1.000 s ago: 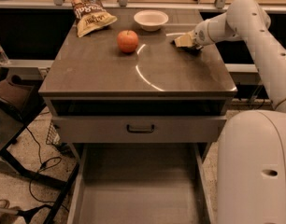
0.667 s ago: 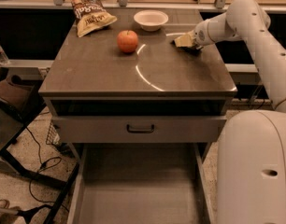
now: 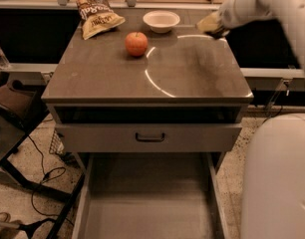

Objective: Place rxbar chocolate into middle drawer

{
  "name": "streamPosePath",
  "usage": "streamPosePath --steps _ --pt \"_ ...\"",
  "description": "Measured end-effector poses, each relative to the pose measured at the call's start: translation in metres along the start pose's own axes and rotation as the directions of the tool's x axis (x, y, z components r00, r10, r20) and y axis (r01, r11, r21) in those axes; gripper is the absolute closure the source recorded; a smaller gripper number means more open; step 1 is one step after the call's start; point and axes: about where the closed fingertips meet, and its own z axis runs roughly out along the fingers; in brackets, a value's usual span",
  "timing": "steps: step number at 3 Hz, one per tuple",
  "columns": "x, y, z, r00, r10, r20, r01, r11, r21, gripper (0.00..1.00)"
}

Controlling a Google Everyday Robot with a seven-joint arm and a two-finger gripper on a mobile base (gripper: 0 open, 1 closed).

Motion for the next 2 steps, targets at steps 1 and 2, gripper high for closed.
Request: streamPosePath --steps 1,2 --pt "-0.0442 -0.0031 -0.0571 0.998 -0.048 0.043 0.045 0.9969 0.065 1.00" --pt "-0.0442 -0.0031 -0.0571 0.998 -0.048 0.043 0.045 0.9969 0.065 1.00"
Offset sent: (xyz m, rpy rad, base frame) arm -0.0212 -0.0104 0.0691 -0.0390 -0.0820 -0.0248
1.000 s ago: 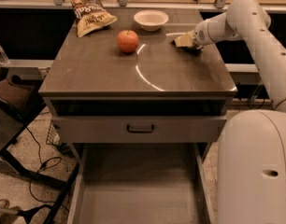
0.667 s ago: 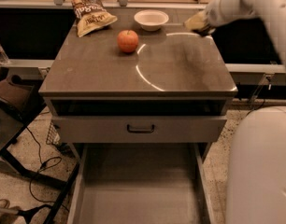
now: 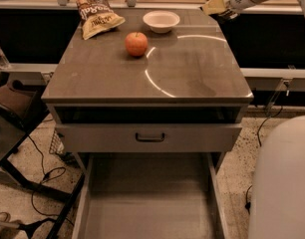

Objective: Place rxbar chocolate into middle drawer

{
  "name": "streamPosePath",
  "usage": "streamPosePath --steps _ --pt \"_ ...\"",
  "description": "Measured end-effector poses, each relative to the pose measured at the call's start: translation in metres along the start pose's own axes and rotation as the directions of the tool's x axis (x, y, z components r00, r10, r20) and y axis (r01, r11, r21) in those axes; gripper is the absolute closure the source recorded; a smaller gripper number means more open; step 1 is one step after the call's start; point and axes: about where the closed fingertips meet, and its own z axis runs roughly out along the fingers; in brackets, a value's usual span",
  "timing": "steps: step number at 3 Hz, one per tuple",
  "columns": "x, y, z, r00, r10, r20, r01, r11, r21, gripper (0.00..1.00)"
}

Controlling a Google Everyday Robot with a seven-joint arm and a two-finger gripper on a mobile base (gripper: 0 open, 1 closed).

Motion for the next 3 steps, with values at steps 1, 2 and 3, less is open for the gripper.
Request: streamPosePath --steps 1,2,3 --pt "0.011 0.003 -0.006 1.000 0.002 -0.007 -0.002 0.9999 -0.015 1.00" --pt "0.030 0.012 -0.054 0.999 -0.015 0.035 0.015 0.9997 -0.018 1.00" --pt "0.050 0.029 -0.107 0.997 -0.028 0.077 0.028 0.9996 -0.002 1.00"
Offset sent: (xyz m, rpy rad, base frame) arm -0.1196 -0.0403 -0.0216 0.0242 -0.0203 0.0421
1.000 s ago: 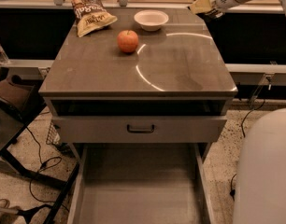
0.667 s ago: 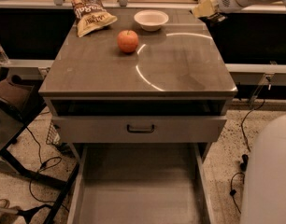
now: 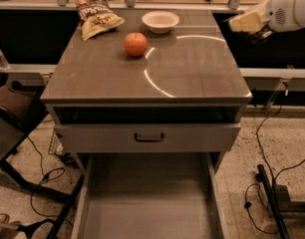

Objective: Place rxbar chocolate into middle drawer

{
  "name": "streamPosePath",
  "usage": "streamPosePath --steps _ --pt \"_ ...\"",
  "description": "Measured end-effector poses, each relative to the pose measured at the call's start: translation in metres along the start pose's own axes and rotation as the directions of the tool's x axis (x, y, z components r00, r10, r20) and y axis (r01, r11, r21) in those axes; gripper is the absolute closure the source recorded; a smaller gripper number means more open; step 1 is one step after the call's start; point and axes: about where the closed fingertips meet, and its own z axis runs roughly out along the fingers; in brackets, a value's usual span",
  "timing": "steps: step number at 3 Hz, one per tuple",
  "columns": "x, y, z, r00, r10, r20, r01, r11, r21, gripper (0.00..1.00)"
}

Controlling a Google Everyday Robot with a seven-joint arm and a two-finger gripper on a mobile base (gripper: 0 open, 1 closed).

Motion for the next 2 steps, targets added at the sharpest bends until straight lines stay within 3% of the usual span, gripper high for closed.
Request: streamPosePath --steps 1,2 --pt "0.052 0.034 -0.028 1.000 -0.001 -0.019 0.000 0.9978 -0.066 1.00" --pt "0.115 0.053 -0.042 0.997 0.018 -0.080 -0.029 0.9902 -0.137 1.00"
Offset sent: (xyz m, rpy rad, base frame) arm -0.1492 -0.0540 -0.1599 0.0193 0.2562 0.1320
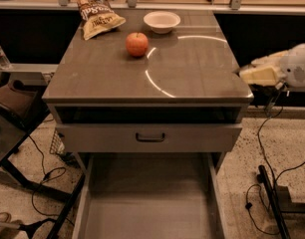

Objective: Place rxbar chocolate into middle drawer

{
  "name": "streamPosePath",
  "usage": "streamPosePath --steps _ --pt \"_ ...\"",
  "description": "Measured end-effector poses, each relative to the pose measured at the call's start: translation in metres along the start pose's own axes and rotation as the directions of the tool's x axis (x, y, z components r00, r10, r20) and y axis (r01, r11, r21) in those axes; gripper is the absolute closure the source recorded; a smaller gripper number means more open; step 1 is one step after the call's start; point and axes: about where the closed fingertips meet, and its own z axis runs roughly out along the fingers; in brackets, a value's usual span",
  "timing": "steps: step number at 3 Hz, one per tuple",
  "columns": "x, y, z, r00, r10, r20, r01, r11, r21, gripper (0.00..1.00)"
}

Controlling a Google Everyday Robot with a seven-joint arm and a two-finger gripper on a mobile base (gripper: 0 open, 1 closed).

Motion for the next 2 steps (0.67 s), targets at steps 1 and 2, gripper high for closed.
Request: streamPosePath --steps 1,2 --pt "0.0609 0.0215 -0.0054 1.000 0.003 -0.008 -0.004 0.9932 -0.116 1.00" --pt "0.0689 0.0304 -0.0077 1.000 0.002 0.004 -0.002 0.9926 -0.122 1.00"
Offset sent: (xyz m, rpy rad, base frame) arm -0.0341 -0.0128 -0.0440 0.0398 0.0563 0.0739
